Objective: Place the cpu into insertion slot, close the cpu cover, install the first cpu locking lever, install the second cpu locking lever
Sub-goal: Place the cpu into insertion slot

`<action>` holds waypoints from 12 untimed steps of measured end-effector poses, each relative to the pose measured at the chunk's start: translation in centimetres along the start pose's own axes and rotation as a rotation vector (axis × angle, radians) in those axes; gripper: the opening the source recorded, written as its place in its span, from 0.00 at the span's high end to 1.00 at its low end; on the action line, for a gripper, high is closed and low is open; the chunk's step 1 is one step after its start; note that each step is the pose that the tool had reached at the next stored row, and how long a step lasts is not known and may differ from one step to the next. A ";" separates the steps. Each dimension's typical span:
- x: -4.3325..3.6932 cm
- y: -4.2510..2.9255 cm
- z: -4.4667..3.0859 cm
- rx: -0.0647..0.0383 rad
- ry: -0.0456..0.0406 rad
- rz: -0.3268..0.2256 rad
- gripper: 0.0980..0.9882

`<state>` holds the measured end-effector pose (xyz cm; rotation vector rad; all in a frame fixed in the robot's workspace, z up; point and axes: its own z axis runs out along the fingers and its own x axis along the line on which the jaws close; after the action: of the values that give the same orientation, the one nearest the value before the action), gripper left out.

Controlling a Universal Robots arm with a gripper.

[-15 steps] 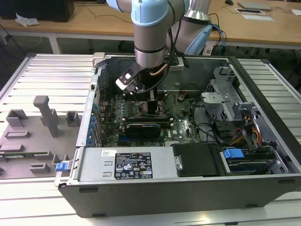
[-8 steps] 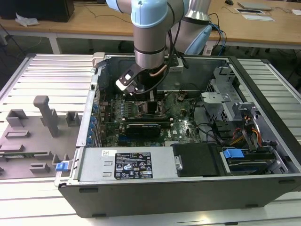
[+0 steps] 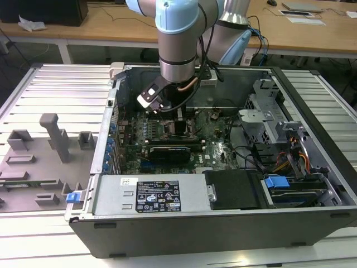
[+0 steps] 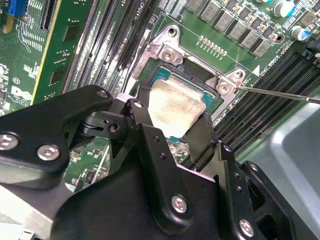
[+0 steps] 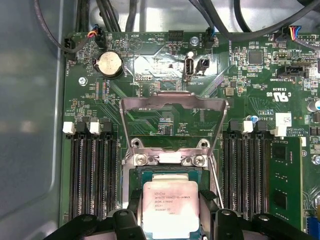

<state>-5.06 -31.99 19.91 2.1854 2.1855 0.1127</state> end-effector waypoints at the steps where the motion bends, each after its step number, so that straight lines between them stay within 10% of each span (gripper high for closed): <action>1: 0.00 0.00 0.00 0.000 0.0005 0.000 0.49; 12: 0.04 0.11 -1.29 0.000 0.0007 0.000 0.42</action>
<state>-5.06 -31.97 21.21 2.1861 2.1856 0.1135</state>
